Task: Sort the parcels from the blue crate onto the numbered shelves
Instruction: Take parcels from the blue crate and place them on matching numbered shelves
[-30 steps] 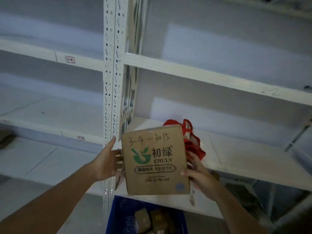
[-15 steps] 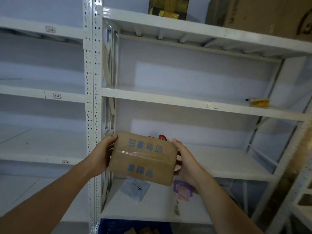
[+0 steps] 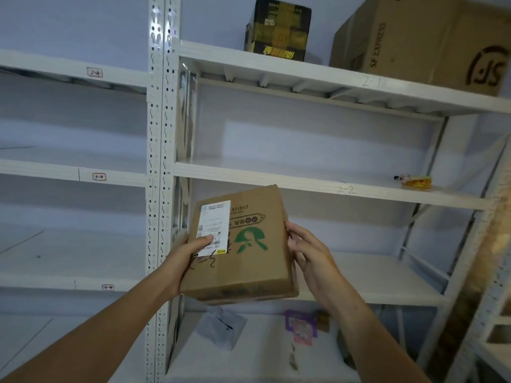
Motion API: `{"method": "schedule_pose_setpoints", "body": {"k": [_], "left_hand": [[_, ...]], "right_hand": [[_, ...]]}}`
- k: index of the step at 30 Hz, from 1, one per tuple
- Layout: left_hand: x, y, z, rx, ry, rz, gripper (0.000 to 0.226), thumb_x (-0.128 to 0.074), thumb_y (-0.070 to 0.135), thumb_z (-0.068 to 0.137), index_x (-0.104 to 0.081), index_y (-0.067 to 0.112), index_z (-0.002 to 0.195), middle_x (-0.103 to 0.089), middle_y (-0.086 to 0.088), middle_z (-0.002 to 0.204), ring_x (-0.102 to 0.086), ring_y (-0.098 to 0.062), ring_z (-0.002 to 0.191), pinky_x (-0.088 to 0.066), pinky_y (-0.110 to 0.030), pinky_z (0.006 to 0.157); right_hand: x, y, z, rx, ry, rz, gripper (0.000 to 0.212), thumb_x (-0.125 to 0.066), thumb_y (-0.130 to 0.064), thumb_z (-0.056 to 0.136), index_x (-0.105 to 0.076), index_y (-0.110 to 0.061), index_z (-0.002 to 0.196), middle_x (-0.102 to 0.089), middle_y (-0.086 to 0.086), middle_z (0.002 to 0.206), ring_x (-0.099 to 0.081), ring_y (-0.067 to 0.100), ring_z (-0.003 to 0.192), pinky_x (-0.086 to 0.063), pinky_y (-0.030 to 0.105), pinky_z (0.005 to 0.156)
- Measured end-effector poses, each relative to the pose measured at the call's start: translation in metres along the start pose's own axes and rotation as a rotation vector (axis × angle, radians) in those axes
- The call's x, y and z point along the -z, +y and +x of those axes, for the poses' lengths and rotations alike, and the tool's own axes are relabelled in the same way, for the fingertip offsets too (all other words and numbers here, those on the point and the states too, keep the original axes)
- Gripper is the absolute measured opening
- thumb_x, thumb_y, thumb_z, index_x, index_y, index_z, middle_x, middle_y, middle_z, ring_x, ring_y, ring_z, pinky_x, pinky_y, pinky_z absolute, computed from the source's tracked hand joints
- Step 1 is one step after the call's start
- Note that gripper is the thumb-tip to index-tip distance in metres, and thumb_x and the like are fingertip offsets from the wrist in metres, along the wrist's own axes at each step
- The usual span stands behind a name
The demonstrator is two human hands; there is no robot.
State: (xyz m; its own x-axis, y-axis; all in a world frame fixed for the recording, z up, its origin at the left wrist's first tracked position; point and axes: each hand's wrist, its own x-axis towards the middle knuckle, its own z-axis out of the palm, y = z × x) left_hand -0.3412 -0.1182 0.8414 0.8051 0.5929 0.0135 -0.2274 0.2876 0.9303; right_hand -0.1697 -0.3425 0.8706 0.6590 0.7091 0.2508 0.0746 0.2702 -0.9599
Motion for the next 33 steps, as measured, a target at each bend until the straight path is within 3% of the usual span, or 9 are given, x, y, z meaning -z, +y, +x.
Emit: {"method": "schedule_pose_setpoints", "body": {"k": [2,5,10,14,18,20,25,29,33], "left_hand": [[-0.002,-0.001,0.0,-0.076,0.019,0.026,0.042,-0.074,0.02,0.086,-0.06,0.025,0.125,-0.074,-0.012,0.118,-0.074,-0.032,0.101,-0.059,-0.049,0.087],[-0.011,0.0,-0.001,-0.183,0.022,0.13,0.058,-0.078,0.011,0.083,-0.054,0.028,0.134,-0.071,-0.005,0.125,-0.073,-0.029,0.106,-0.058,-0.052,0.09],[-0.004,0.018,-0.007,-0.211,-0.049,0.18,0.072,-0.087,0.006,0.071,-0.056,0.032,0.13,-0.066,-0.003,0.126,-0.071,-0.026,0.107,-0.062,-0.043,0.081],[0.01,0.021,-0.009,-0.163,-0.055,0.207,0.072,-0.083,0.014,0.062,-0.056,0.035,0.126,-0.064,-0.005,0.128,-0.07,-0.031,0.109,-0.061,-0.049,0.084],[0.021,0.029,-0.006,-0.103,-0.132,0.162,0.047,-0.068,0.046,0.083,-0.057,0.014,0.116,-0.072,-0.006,0.108,-0.065,-0.028,0.104,-0.052,-0.051,0.094],[0.023,0.04,-0.002,-0.077,-0.068,0.14,0.051,-0.051,0.058,0.094,-0.06,0.011,0.112,-0.069,-0.011,0.106,-0.063,-0.029,0.106,-0.05,-0.049,0.097],[0.02,0.071,0.0,-0.137,0.006,0.145,0.06,-0.055,0.064,0.09,-0.061,0.017,0.127,-0.067,-0.009,0.128,-0.062,-0.027,0.12,-0.05,-0.054,0.1],[-0.007,0.079,-0.008,-0.2,-0.094,0.506,0.097,-0.073,0.087,0.049,-0.055,0.038,0.131,-0.054,0.002,0.142,-0.048,-0.021,0.134,-0.039,-0.062,0.108],[-0.036,0.093,-0.021,-0.386,-0.247,0.824,0.105,-0.072,0.086,0.05,-0.04,0.052,0.143,-0.024,0.01,0.162,-0.027,-0.014,0.142,-0.031,-0.053,0.115]], "right_hand": [[-0.007,0.001,0.0,-0.015,0.123,0.001,0.051,-0.081,-0.03,0.084,-0.063,-0.031,0.131,-0.066,0.0,0.135,-0.067,0.025,0.12,-0.061,0.035,0.083],[-0.01,0.007,0.0,-0.172,0.259,0.062,0.095,-0.092,-0.047,0.067,-0.045,-0.029,0.148,-0.064,0.011,0.136,-0.074,0.032,0.106,-0.063,0.052,0.084],[-0.003,0.01,-0.016,-0.285,0.098,0.026,0.069,-0.084,-0.049,0.073,-0.063,-0.02,0.132,-0.076,0.008,0.119,-0.067,0.032,0.118,-0.047,0.055,0.108],[-0.007,0.007,-0.027,-0.289,0.029,-0.097,0.08,-0.088,-0.037,0.071,-0.045,-0.024,0.137,-0.069,0.008,0.124,-0.066,0.031,0.114,-0.054,0.061,0.097],[-0.012,-0.005,-0.033,-0.059,0.036,-0.394,0.091,-0.089,-0.025,0.074,-0.033,-0.036,0.144,-0.053,-0.007,0.139,-0.065,0.006,0.109,-0.059,0.028,0.081],[-0.011,-0.013,-0.035,0.123,0.051,-0.647,0.113,-0.096,-0.033,0.065,-0.024,-0.038,0.151,-0.038,-0.015,0.144,-0.051,-0.011,0.119,-0.055,0.02,0.089],[-0.013,-0.036,-0.032,0.601,0.031,-1.483,0.132,-0.076,-0.08,0.058,-0.012,-0.026,0.16,-0.02,0.001,0.161,-0.029,0.021,0.146,-0.036,0.047,0.117],[-0.02,-0.037,-0.027,0.682,0.006,-1.707,0.126,-0.062,-0.087,0.064,-0.015,-0.02,0.159,-0.028,0.014,0.16,-0.032,0.034,0.145,-0.032,0.058,0.118],[-0.031,-0.034,-0.023,0.748,-0.032,-1.943,0.121,-0.063,-0.086,0.065,-0.025,-0.02,0.159,-0.034,0.021,0.157,-0.037,0.044,0.142,-0.029,0.072,0.112]]}}
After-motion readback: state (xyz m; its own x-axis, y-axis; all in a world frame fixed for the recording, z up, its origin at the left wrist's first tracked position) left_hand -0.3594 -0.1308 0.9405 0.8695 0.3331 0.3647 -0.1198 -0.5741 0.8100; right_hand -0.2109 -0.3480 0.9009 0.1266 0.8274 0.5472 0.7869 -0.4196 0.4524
